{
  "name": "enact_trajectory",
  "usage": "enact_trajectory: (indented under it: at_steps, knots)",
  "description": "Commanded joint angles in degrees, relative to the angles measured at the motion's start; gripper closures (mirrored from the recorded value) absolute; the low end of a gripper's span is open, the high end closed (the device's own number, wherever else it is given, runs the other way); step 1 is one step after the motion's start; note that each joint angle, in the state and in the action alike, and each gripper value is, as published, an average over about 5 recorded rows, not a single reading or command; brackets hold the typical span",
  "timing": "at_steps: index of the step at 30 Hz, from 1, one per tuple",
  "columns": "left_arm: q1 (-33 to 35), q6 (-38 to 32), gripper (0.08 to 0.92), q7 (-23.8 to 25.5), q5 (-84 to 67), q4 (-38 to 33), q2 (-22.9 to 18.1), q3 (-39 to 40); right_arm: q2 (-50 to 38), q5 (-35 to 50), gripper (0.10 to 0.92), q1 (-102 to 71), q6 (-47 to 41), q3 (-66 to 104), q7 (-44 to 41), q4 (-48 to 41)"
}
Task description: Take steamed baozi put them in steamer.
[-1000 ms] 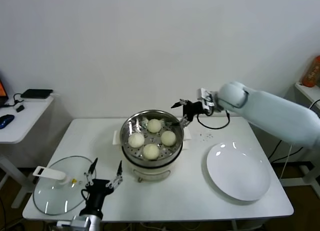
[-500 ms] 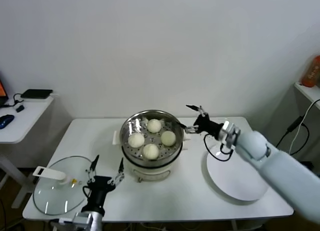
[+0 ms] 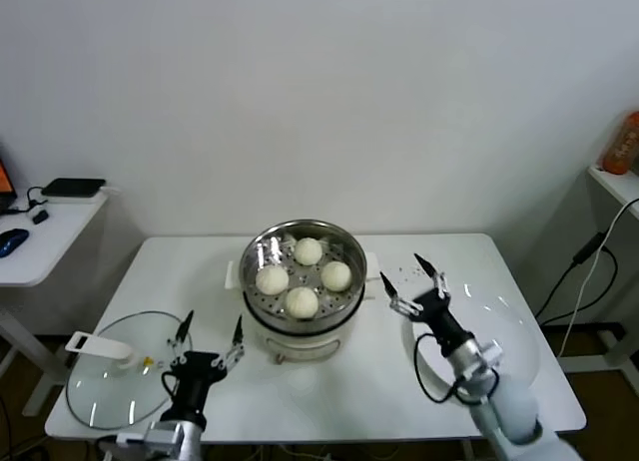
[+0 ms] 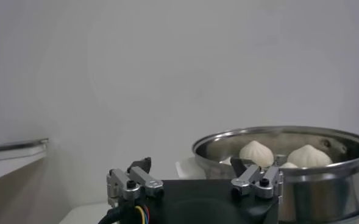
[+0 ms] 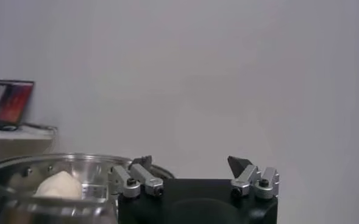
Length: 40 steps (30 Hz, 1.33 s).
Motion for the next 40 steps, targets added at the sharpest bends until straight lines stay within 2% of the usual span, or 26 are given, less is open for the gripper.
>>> enact_trajectory:
  at_steps: [1, 21, 40]
  knots:
    - [0.04, 0.08, 0.177, -0.29, -0.24, 0.69, 1.02, -1.19, 11.37, 1.91, 0.203, -21.18, 6.89, 10.93, -0.55, 2.78]
    - [-0.08, -0.57, 0.177, 2.56, -4.36, 0.71, 2.59, -7.02, 12.13, -0.94, 0.203, -22.72, 7.03, 9.05, -1.56, 4.82]
    - [0.34, -1.22, 0.177, 2.9, -4.8, 0.01, 1.64, -7.18, 11.75, -1.04, 0.203, -22.13, 7.09, 8.79, -2.64, 4.73]
